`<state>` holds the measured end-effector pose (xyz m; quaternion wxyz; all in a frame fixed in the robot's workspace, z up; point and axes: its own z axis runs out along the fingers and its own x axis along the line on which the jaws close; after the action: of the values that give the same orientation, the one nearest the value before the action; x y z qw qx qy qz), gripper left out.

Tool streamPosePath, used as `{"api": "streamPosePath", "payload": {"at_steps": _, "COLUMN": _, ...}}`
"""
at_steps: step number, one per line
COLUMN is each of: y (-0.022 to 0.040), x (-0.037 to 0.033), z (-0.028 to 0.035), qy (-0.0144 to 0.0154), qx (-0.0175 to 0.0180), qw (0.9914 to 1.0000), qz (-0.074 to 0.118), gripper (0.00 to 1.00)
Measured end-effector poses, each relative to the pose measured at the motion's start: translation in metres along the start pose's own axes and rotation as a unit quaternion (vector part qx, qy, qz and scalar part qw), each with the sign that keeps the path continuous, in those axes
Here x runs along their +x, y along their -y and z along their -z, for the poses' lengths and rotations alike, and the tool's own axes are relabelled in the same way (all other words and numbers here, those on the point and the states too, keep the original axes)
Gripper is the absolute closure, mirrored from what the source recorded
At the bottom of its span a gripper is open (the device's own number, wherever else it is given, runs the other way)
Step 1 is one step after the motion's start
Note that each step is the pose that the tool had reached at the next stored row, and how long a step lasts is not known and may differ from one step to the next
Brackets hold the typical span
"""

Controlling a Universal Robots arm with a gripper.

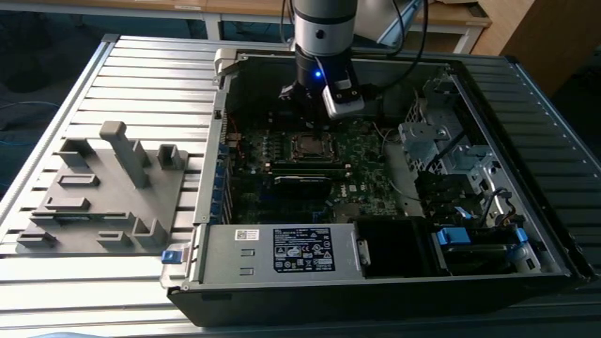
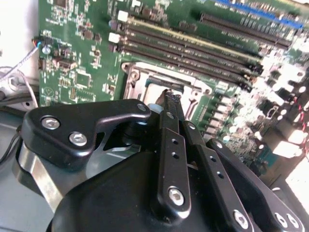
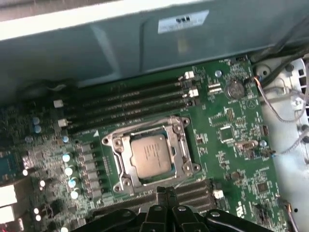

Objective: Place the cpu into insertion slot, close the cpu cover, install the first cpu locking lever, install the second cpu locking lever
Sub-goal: 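Install the second cpu locking lever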

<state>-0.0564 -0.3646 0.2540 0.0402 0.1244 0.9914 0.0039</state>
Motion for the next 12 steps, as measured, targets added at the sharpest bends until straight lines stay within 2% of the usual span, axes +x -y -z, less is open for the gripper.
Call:
{"api": "streamPosePath", "payload": {"at_steps": 8, "y": 0.0149, "x": -0.0038, "z": 0.0, "qy": 0.0001, "qx": 0.0006, "qw": 1.0, "qz": 0.0, "gripper": 0.89}}
{"api": "streamPosePath", "payload": {"at_steps": 12, "y": 0.0179, "x": -0.0045, "z": -0.0001, "qy": 0.0002, "qx": 0.0008, "qw": 1.0, "qz": 0.0, "gripper": 0.89}}
